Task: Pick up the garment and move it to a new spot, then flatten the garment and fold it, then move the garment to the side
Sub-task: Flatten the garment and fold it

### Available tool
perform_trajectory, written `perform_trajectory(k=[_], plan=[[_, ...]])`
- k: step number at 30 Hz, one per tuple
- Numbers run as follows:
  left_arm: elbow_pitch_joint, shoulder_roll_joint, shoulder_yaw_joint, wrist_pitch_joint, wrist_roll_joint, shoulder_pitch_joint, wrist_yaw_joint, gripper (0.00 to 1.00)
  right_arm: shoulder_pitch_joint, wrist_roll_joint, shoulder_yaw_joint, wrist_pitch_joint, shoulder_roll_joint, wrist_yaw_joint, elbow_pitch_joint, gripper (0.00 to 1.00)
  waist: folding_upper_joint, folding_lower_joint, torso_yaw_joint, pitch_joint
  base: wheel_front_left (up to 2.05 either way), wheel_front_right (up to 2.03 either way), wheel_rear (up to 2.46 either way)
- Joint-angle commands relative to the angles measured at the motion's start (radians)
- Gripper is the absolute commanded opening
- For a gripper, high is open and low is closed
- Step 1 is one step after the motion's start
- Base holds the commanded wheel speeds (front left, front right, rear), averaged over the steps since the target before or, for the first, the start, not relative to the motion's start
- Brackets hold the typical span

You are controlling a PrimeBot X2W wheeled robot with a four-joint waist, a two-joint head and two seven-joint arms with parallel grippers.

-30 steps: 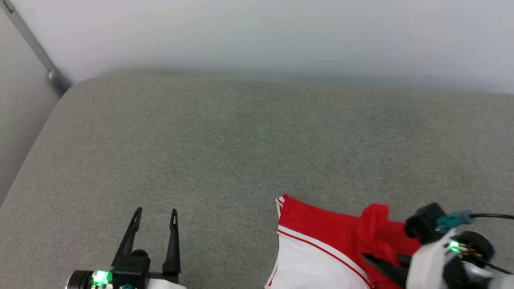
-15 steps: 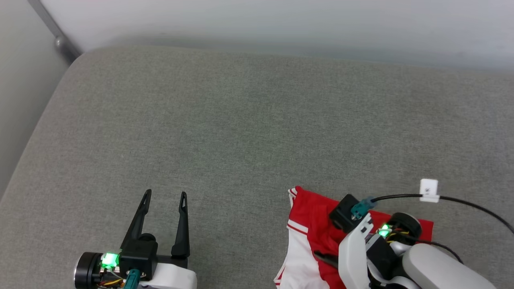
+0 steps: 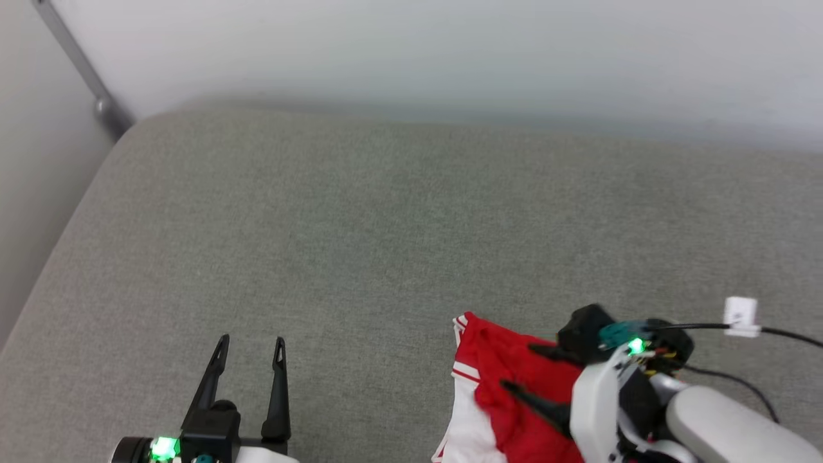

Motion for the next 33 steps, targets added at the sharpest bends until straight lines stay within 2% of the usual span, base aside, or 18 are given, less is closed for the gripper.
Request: perform_trajectory(k=[1, 4, 5, 9, 14, 19, 23, 28, 33], plan=[[-0.001, 0.002, 0.007, -0.002, 0.002, 0.022, 0.0, 1.0, 0.017, -0.023, -0.044, -0.044, -0.029, -0.001, -0.04, 1.0, -0.0001, -0.0001, -0.033, -0.045, 0.0, 0.0, 0.0], [-0.005, 0.0, 0.015, -0.002, -0.002, 0.043, -0.002, 1.0, 0.05, -0.081, -0.159, -0.129, -0.054, -0.001, -0.084, 1.0, -0.0001, -0.0001, -0.059, -0.072, 0.0, 0.0, 0.0], [-0.005, 0.0, 0.015, -0.002, -0.002, 0.043, -0.002, 1.0, 0.05, -0.081, -0.159, -0.129, -0.054, -0.001, -0.084, 1.0, -0.0001, -0.0001, -0.059, -0.072, 0.0, 0.0, 0.0], [-0.009, -0.003, 0.017, -0.002, -0.002, 0.059, -0.009, 1.0, 0.116, -0.193, -0.365, -0.25, -0.035, -0.001, -0.087, 1.0, -0.0001, -0.0001, -0.085, -0.087, 0.0, 0.0, 0.0], [-0.013, -0.005, 0.019, -0.002, 0.002, 0.065, -0.016, 1.0, 0.237, -0.348, -0.619, -0.397, 0.06, -0.001, -0.08, 1.0, -0.0001, -0.0001, -0.1, -0.096, 0.0, 0.0, 0.0], [-0.019, -0.007, 0.024, -0.002, -0.002, 0.069, -0.022, 1.0, 0.375, -0.487, -0.828, -0.515, 0.198, -0.001, -0.091, 1.0, -0.0001, -0.0001, -0.108, -0.105, 0.0, 0.0, 0.0], [-0.027, -0.011, 0.024, -0.002, -0.004, 0.074, -0.028, 1.0, 0.478, -0.545, -0.932, -0.557, 0.31, -0.001, -0.129, 1.0, -0.0001, -0.0001, -0.112, -0.113, 0.0, 0.0, 0.0], [-0.037, -0.014, 0.027, -0.002, -0.006, 0.076, -0.035, 1.0, 0.581, -0.567, -1.007, -0.568, 0.423, -0.001, -0.178, 1.0, -0.0001, -0.0001, -0.112, -0.12, 0.0, 0.0, 0.0], [-0.045, -0.018, 0.03, -0.002, -0.008, 0.085, -0.041, 1.0, 0.669, -0.554, -1.029, -0.568, 0.473, -0.001, -0.224, 1.0, -0.0001, -0.0001, -0.106, -0.129, 0.0, 0.0, 0.0]])
